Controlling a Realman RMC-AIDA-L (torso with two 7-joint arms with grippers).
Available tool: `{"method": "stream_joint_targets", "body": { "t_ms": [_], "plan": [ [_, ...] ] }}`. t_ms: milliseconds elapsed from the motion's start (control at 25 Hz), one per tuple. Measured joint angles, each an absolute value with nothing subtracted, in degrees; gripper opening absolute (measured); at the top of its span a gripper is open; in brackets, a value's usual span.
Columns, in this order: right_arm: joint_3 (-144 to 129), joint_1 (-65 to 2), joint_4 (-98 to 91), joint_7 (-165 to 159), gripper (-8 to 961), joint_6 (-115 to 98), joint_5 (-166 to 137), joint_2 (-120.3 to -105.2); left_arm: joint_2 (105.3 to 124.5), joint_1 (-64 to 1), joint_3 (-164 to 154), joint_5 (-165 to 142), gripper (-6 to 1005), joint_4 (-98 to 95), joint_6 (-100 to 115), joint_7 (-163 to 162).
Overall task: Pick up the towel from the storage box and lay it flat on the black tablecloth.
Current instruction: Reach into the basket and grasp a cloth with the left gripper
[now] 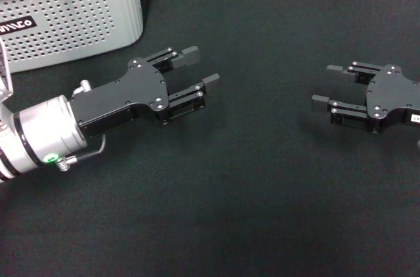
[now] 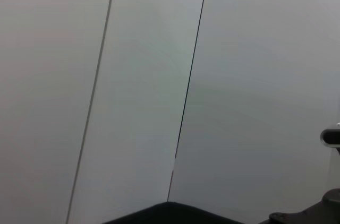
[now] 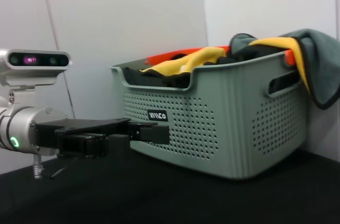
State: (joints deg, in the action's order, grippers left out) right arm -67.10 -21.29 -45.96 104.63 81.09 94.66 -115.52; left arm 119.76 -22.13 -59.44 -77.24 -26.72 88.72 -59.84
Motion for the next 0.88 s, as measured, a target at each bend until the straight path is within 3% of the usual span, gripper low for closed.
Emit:
{"method": "stream_joint_targets", "body": {
  "t_ms": [880],
  "plan": [
    [-67.17,-22.09,-44.37,109.92,643,79.86,96.17,-115.57,119.88,-22.46,-59.36,-77.17,686,-26.24,87.27,-59.91]
  ]
}}
